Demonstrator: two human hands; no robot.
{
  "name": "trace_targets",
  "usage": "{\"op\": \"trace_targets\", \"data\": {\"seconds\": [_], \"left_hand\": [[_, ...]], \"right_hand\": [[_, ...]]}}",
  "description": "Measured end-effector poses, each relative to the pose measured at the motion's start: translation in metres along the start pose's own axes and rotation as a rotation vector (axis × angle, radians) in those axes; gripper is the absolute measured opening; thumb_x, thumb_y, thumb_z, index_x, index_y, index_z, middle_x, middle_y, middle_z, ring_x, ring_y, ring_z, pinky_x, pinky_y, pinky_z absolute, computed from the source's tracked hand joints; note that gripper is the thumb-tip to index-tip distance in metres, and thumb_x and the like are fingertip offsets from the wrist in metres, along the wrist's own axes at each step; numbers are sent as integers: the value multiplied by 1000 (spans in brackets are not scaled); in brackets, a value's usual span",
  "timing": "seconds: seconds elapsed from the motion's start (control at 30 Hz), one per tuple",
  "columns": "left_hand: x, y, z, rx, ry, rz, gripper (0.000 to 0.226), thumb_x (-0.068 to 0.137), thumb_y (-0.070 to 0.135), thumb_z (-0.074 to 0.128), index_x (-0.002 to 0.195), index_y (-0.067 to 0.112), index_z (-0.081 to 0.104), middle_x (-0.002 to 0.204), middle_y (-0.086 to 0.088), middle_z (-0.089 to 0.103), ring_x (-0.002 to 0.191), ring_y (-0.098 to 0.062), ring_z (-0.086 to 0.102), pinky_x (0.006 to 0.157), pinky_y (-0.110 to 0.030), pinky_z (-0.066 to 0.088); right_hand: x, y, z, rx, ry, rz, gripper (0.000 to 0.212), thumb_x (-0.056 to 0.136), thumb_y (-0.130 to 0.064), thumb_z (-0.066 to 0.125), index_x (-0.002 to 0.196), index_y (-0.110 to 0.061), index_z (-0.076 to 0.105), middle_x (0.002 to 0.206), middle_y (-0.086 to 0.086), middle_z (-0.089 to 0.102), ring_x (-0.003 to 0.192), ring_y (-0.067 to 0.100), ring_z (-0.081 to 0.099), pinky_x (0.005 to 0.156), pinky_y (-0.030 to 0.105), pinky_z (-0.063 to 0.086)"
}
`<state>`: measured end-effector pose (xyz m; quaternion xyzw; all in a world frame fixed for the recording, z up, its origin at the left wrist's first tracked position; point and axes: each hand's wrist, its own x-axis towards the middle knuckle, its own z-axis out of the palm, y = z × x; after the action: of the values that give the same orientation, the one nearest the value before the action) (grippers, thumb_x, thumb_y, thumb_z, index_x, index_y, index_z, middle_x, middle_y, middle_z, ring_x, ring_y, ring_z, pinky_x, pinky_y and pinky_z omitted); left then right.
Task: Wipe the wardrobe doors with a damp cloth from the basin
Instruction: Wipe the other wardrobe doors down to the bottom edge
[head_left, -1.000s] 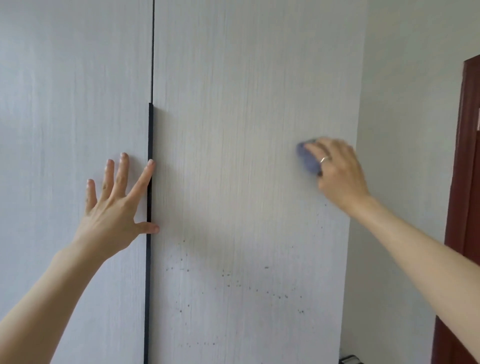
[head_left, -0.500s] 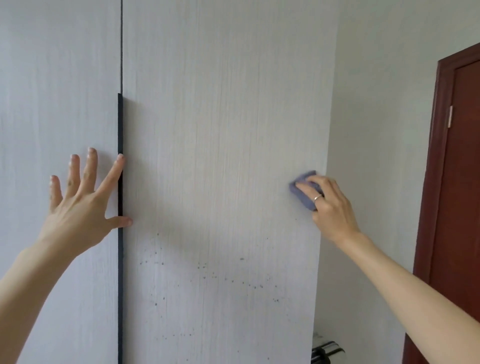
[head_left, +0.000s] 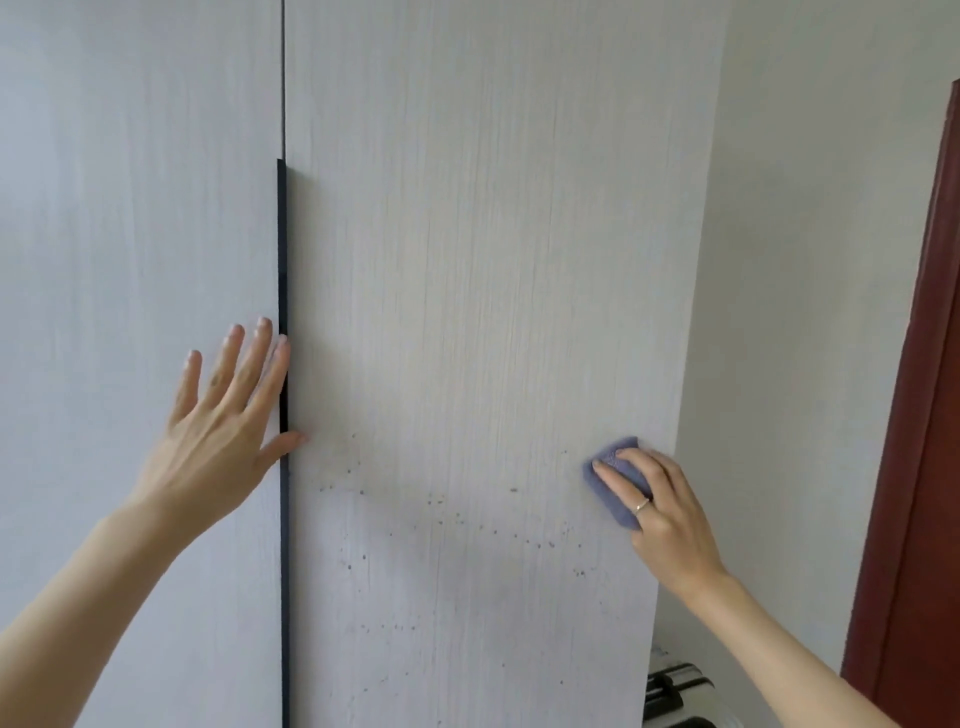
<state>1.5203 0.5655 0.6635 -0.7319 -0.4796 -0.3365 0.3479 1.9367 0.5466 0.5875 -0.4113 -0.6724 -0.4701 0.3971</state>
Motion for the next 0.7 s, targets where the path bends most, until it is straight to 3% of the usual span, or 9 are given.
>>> {"op": "trace_targets", "data": {"seconds": [0.1,0.27,0.33,0.4,0.47,0.53,0.6,0.7], "left_hand": [[12,-4,-9,62,-24,84,104,66,35,80,143,-8,26,154,-19,17,141,-37,17,110,-59,18],[22,-11,-14,134,-113,156,134,44,51,85,145,-7,19,156,-18,12,143,-31,14,116,-50,9],[21,-15,-14,138,-139,169,138,43,55,84,146,-5,15,156,-17,8,144,-27,7,117,-42,-1],[21,-18,-13,138,-150,172,140,44,57,83,147,-4,11,157,-16,5,145,-26,3,117,-40,-4],[21,-20,-11,135,-150,172,140,45,58,82,147,-3,9,157,-16,4,145,-27,4,117,-40,-4],[20,-22,-10,128,-135,176,140,45,60,80,148,-2,8,157,-16,2,145,-27,1,117,-40,-5],[20,-24,-8,116,-126,178,138,47,61,75,148,-1,6,157,-15,0,145,-27,-3,117,-40,-6],[24,-26,-4,82,-114,176,136,48,62,71,149,2,2,157,-13,-2,145,-25,-6,117,-39,-8]], "right_hand": [[36,15,-9,4,18,9,55,61,25,60,108,-2,69,114,8,47,99,30,45,77,45,53],[68,15,-13,57,77,299,70,55,29,60,117,-2,64,110,20,57,100,29,40,80,41,47],[47,0,-4,40,72,184,61,59,25,65,114,-1,66,112,18,53,100,32,42,82,42,45],[18,-19,5,22,-9,-90,50,62,14,73,109,-1,68,114,14,46,99,34,44,82,43,46],[0,-31,6,23,-146,-317,50,59,6,78,107,-5,70,113,12,46,98,31,46,78,41,52],[3,-30,3,27,-206,-382,54,57,5,82,108,-7,70,111,14,54,98,29,47,75,40,54],[20,-22,1,25,-163,-257,63,50,14,82,109,-4,69,109,16,58,98,31,47,75,43,52],[50,-14,0,39,-3,78,69,50,24,70,114,-2,66,110,14,51,97,32,45,77,43,44]]}}
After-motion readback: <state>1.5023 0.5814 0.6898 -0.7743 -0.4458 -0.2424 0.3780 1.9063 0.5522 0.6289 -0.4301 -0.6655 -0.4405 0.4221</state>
